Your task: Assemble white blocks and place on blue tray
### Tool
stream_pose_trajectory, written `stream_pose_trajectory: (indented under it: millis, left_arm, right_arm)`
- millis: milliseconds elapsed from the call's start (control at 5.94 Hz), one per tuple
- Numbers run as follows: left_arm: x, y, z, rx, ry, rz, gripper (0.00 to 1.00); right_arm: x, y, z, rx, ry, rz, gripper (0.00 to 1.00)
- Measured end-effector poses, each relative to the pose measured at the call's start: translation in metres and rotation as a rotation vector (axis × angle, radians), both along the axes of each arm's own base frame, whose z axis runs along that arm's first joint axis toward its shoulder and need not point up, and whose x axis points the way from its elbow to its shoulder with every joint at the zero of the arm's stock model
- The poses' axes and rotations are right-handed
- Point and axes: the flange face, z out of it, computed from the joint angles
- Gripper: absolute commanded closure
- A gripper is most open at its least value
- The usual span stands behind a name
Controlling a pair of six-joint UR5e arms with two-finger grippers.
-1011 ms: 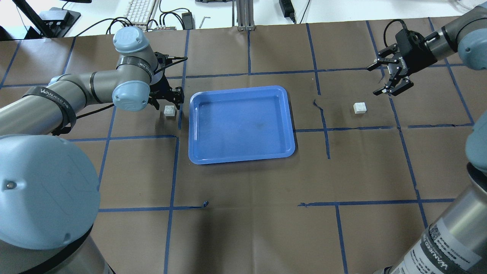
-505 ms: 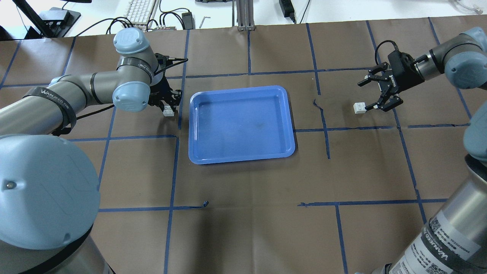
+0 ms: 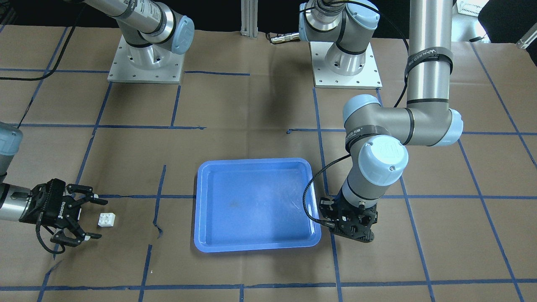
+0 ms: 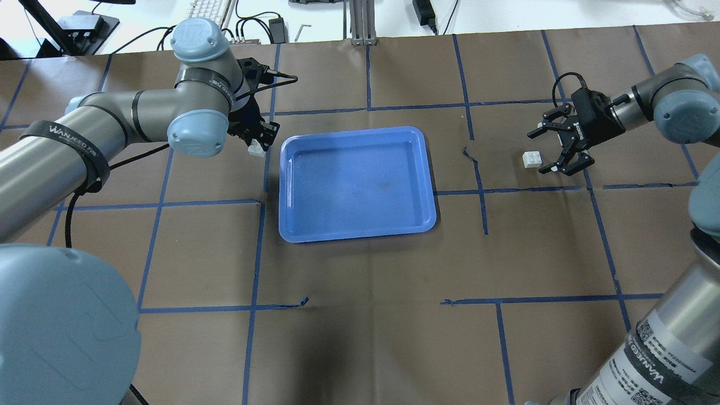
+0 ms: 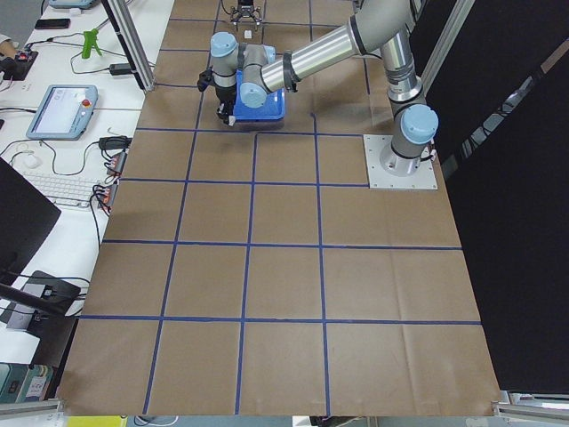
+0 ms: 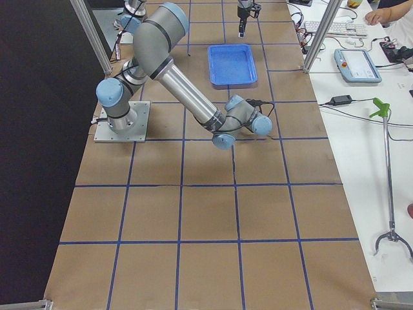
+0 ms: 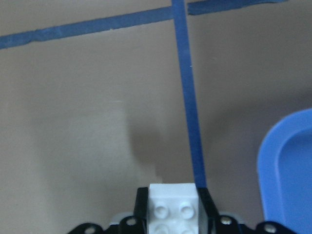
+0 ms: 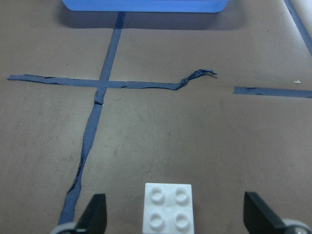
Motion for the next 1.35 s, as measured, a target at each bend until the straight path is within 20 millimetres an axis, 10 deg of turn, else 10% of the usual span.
stream_pose_trajectory:
  millis: [674, 1347]
  left_arm:
    - [-0.108, 0.045, -0.007, 0.016, -0.062, -0.901, 0.81]
    - [-0.164, 0.074, -0.052, 0.068, -0.031, -1.141, 0.73]
  right_arm:
    - [-0.004, 0.003, -0.002, 0.006, -0.001, -0.008, 0.51]
    - [-0.005, 0.001, 0.0, -0.002, 0.003, -0.003, 0.73]
